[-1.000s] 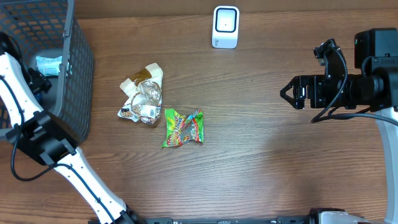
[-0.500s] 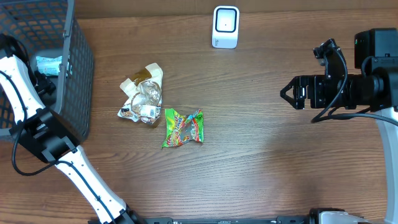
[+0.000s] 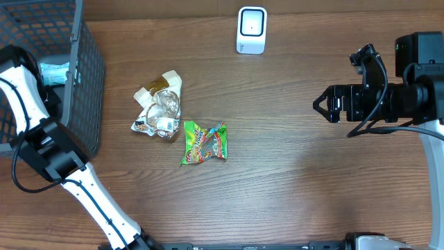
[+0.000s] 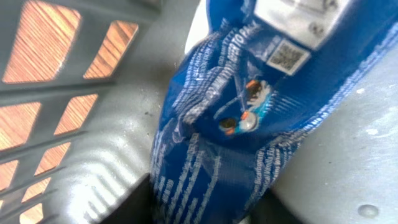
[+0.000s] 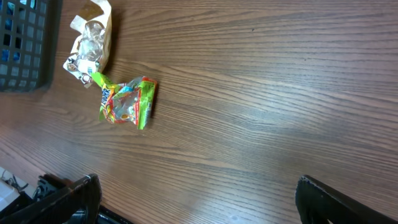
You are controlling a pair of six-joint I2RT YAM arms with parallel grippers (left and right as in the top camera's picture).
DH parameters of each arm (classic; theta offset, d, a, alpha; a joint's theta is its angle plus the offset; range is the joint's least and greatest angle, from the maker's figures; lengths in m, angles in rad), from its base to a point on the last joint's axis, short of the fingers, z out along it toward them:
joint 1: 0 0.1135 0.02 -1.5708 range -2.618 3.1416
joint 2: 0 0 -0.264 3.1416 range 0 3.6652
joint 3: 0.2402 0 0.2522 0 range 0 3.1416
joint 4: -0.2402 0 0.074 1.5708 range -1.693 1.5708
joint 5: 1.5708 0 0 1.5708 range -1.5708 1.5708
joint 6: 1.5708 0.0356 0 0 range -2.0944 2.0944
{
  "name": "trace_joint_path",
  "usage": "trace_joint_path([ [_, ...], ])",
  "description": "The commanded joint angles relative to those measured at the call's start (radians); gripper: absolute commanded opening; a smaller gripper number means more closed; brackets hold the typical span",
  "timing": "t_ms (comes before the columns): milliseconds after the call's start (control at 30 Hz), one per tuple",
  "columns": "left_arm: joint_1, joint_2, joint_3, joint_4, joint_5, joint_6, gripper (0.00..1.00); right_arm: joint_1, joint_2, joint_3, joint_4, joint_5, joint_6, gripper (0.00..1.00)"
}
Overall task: Scan the item barcode
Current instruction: 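Reach the left gripper into the basket and grasp the blue packet, then carry the blue packet out and place it between the bags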
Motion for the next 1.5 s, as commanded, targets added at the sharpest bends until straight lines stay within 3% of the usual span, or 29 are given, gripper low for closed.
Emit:
trace_joint_path([
  [0, -0.008, 0.032, -0.03, -0.008, 0.062, 0.0, 0.14, 0.002, -0.007, 0.022, 0.002, -0.002, 0.0, 1.0],
  [100, -0.015, 0.032, -0.029, -0.019, 0.093, -0.015, 0.04, 0.002, -0.007, 0.022, 0.002, -0.002, 0.0, 1.0],
  [400, -0.036, 0.031, 0.092, -0.106, 0.235, -0.015, 0.04, 0.002, -0.007, 0.022, -0.001, -0.002, 0.003, 1.0],
  [767, -0.042, 0.02, 0.662, -0.333, 0.297, -0.045, 0.04, 0.002, -0.007, 0.022, -0.006, -0.002, 0.003, 1.0],
  [1233, -0.126, -0.376, 0.656, -0.333, 0.486, -0.038, 0.04, 0.002, -0.007, 0.022, -0.01, -0.002, 0.003, 1.0],
  [1467, -0.339, -0.546, 0.648, -0.333, 0.537, -0.013, 0.04, 0.002, -0.007, 0.022, -0.01, -0.002, 0.003, 1.0],
])
